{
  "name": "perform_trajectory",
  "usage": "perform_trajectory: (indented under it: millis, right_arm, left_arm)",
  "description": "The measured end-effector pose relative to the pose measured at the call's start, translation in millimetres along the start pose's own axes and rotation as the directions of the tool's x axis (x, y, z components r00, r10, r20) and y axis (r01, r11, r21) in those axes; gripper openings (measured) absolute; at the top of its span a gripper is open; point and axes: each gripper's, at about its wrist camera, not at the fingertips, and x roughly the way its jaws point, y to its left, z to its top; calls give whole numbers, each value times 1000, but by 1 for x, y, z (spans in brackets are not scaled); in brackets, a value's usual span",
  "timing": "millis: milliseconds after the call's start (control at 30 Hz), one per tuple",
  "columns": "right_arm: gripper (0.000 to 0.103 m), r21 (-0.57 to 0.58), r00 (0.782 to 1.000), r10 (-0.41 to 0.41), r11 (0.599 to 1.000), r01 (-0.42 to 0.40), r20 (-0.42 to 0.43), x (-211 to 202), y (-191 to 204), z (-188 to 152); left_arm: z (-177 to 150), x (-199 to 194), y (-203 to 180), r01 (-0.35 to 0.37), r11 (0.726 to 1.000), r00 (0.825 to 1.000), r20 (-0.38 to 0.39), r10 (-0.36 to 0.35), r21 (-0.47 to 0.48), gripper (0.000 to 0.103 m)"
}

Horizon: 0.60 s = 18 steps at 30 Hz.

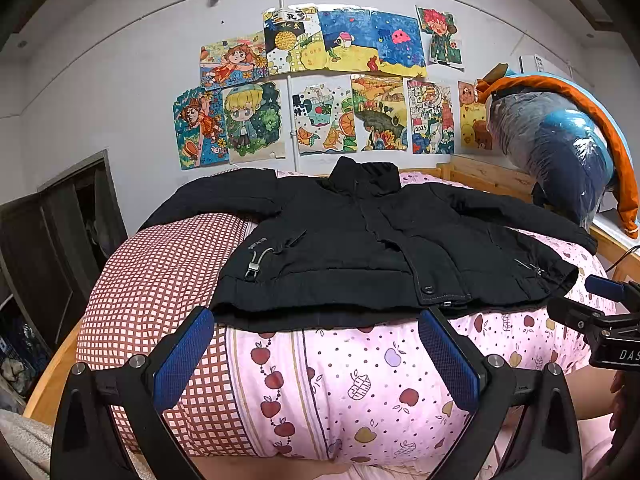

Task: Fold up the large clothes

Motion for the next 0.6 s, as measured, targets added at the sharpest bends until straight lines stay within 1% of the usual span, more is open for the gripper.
perform_trajectory:
  millis: [600]
  right_arm:
    - [102, 0, 1000, 1, 1000, -1, -2, -1, -1, -1]
  left_arm:
    - [0, 0, 0, -2, 1000, 1000, 1, 2, 1, 103]
